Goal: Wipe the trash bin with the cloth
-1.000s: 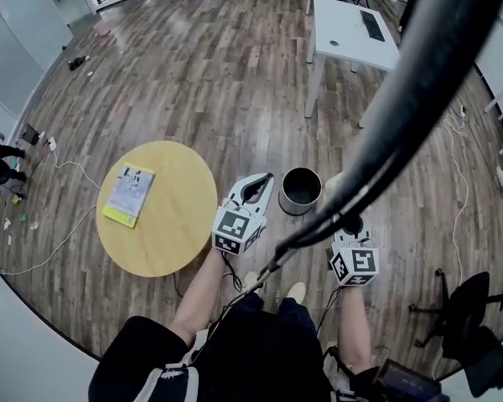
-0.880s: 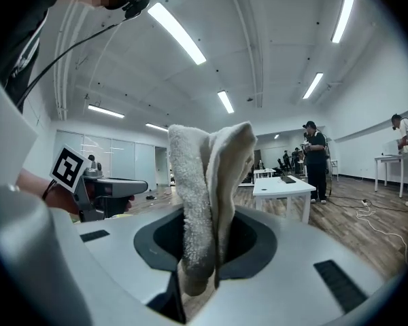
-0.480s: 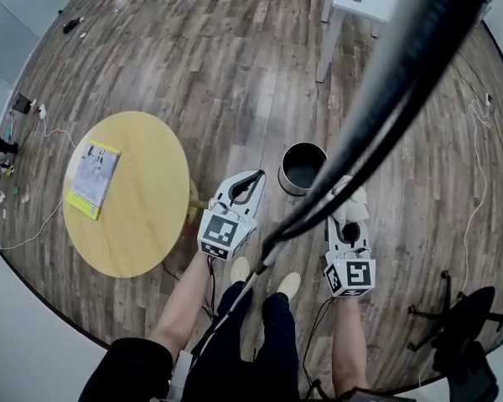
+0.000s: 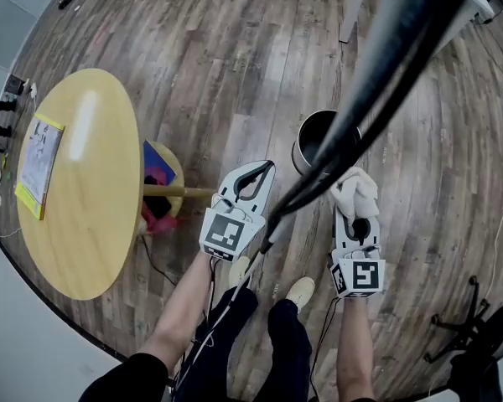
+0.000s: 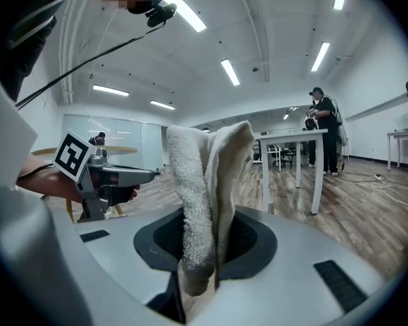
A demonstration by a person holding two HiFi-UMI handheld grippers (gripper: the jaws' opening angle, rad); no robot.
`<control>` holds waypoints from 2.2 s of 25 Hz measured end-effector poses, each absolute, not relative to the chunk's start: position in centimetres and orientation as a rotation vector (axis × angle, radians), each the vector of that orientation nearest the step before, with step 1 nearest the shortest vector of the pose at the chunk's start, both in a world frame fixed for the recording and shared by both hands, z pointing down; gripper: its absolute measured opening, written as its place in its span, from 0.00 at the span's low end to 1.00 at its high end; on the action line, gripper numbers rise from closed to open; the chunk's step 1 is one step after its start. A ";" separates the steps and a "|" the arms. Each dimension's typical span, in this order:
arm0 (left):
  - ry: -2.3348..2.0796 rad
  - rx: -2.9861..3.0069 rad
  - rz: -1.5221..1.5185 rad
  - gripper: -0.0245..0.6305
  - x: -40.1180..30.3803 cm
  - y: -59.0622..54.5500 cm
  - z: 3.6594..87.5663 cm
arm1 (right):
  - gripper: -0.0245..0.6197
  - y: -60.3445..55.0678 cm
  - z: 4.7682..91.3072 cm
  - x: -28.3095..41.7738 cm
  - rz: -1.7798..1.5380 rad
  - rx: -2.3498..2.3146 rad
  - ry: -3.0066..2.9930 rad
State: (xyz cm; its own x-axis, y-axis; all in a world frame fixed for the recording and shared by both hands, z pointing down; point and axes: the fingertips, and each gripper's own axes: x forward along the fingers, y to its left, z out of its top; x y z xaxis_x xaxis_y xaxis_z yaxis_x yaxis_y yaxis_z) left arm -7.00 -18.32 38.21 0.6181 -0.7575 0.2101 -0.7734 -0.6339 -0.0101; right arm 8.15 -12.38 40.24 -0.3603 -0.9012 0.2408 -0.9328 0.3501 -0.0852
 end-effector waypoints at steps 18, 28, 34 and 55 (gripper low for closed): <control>-1.319 2.805 0.190 0.03 -5.1 -22.5 58.0 | 0.19 -15.5 62.8 7.1 0.257 1.639 -2.531; -1.311 2.815 0.187 0.03 -5.3 -22.8 67.4 | 0.19 -15.8 70.2 5.4 0.207 1.629 -2.597; -1.313 2.827 0.184 0.03 -5.2 -23.4 70.2 | 0.19 -16.5 72.6 3.7 0.125 1.565 -2.628; -1.318 2.809 0.177 0.03 -3.6 -22.8 72.3 | 0.19 -17.3 75.2 12.7 0.157 1.805 -2.440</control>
